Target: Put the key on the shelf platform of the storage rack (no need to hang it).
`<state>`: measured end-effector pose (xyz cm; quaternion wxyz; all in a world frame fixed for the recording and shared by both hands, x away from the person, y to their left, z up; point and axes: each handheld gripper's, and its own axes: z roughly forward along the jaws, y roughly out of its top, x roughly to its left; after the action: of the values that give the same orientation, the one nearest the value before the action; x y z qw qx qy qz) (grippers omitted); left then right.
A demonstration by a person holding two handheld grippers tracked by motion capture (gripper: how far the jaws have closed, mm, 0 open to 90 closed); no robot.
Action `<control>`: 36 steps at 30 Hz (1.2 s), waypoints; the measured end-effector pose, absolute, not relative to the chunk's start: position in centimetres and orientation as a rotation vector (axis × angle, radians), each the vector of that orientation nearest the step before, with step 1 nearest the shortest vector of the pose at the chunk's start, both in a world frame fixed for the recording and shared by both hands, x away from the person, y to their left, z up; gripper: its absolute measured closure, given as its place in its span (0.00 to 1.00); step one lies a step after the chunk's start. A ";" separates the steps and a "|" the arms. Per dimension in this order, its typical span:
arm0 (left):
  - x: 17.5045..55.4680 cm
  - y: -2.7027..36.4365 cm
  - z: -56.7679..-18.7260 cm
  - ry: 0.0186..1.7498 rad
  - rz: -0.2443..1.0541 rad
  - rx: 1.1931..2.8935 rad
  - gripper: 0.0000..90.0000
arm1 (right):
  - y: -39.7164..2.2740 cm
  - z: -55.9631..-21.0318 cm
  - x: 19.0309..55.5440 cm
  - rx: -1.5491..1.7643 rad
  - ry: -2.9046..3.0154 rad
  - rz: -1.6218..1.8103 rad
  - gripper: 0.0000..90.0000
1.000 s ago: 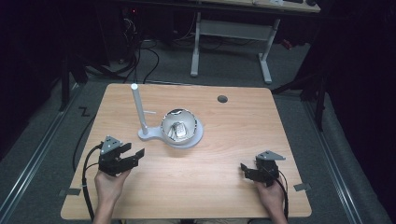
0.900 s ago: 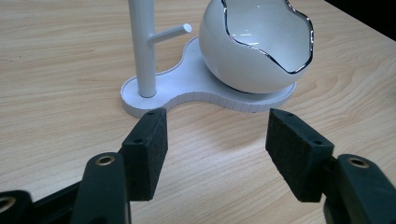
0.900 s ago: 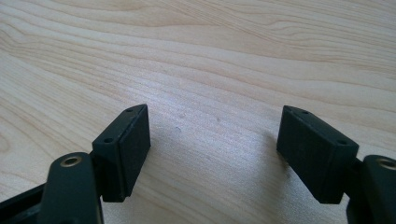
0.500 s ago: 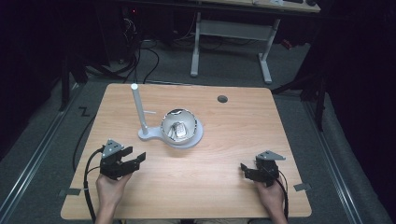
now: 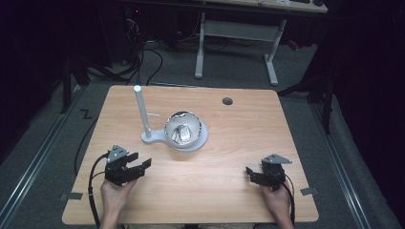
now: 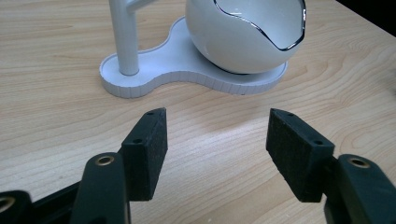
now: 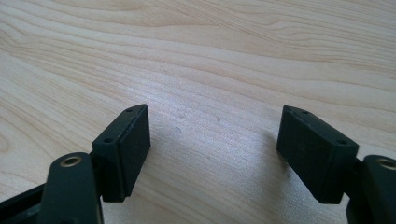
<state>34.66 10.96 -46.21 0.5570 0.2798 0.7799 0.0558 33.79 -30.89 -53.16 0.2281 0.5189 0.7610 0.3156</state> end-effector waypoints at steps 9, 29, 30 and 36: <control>34.7 10.7 -46.7 1.853 0.123 0.663 0.43 | -30.9 -53.2 33.8 1.429 2.096 0.869 0.29; 34.4 10.2 -48.1 1.879 0.080 0.660 0.43 | -30.9 -53.2 33.8 1.429 2.096 0.869 0.29; 34.4 10.2 -48.2 1.877 0.082 0.666 0.43 | -30.9 -53.2 33.8 1.429 2.095 0.869 0.29; 34.3 10.0 -48.5 1.899 0.074 0.651 0.43 | -30.9 -53.2 33.8 1.429 2.096 0.869 0.29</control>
<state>34.33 9.95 -48.47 0.5364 0.2736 0.7978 0.0313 33.79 -30.89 -53.16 0.2282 0.5190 0.7610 0.3154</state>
